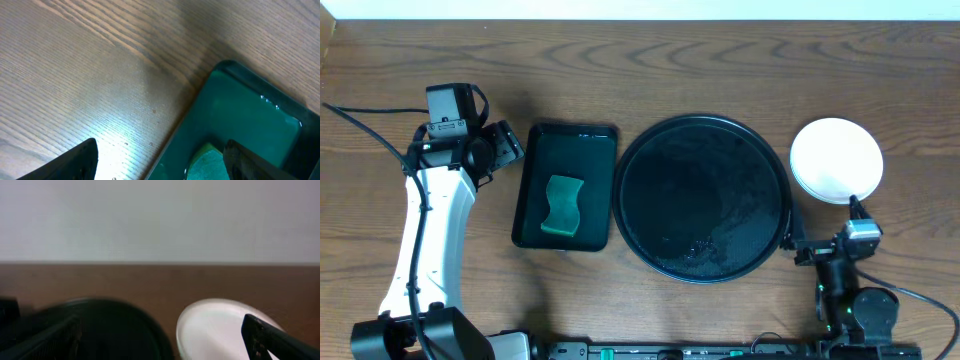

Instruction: Clean dirty plates on tray and stack at the side

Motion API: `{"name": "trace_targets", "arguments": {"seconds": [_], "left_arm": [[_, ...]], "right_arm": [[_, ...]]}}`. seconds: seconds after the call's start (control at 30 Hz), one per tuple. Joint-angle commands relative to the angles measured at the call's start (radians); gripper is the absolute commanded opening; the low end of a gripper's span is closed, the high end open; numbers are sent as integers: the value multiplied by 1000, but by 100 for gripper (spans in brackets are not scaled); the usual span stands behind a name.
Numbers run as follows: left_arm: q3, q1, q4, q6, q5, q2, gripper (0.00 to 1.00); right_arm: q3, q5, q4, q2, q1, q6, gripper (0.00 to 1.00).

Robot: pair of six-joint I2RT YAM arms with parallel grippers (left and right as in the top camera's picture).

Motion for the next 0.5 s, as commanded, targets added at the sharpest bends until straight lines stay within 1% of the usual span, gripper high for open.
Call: {"name": "trace_targets", "arguments": {"seconds": [0.0, 0.47], "left_arm": [[14, 5, 0, -9, -9, -5, 80], [14, 5, 0, -9, -9, -5, 80]], "right_arm": [[-2, -5, -63, -6, -8, -49, 99], [-2, -8, -59, -5, -6, -49, 99]]}}
